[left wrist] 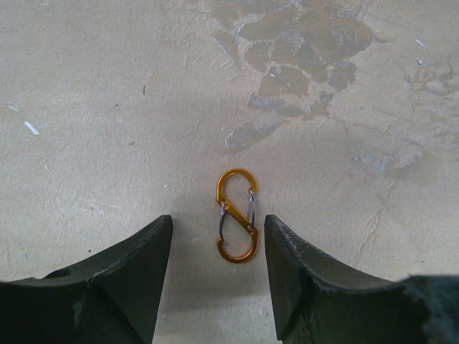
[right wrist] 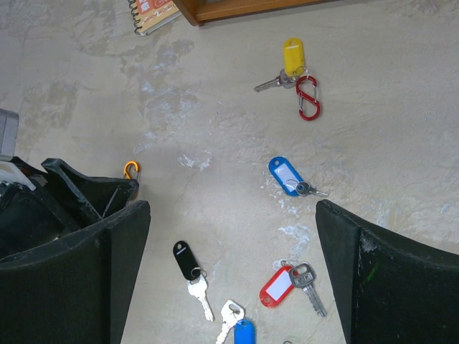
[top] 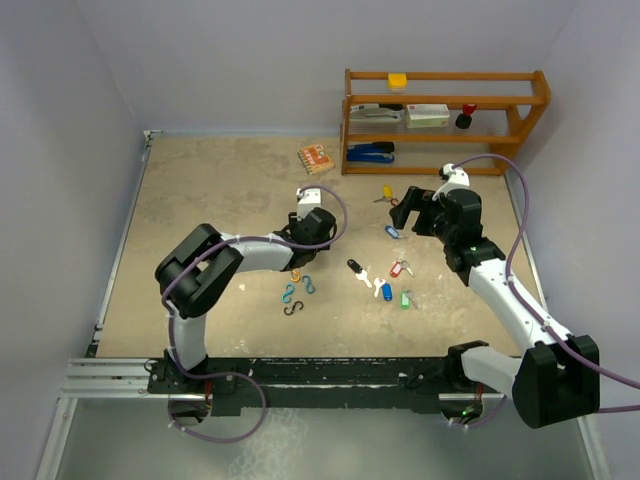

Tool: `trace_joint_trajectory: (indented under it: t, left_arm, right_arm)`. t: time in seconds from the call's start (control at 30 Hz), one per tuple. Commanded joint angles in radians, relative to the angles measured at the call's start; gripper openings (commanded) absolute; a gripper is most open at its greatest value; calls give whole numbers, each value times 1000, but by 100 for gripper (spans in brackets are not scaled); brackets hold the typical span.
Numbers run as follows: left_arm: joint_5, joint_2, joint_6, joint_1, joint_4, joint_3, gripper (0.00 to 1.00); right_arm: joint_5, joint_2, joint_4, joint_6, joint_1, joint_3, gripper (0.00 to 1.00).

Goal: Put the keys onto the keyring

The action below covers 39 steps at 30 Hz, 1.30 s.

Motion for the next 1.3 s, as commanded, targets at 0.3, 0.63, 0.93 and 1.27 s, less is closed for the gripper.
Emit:
trace_joint_trajectory:
  t: [0.3, 0.63, 0.93, 1.27]
  left_arm:
    - [-92, 103, 13, -39, -99, 57, 47]
    - [-136, 144, -17, -86, -137, 73, 39]
    - [-149, 133, -30, -96, -157, 59, 30]
    - [-158, 117, -26, -97, -151, 40, 0]
  right_arm:
    - [12, -4, 31, -9, 1, -2, 100]
    - [11, 3, 33, -10, 1, -7, 100]
    - [8, 4, 31, -6, 1, -7, 100]
    - [7, -1, 26, -9, 1, -13, 100]
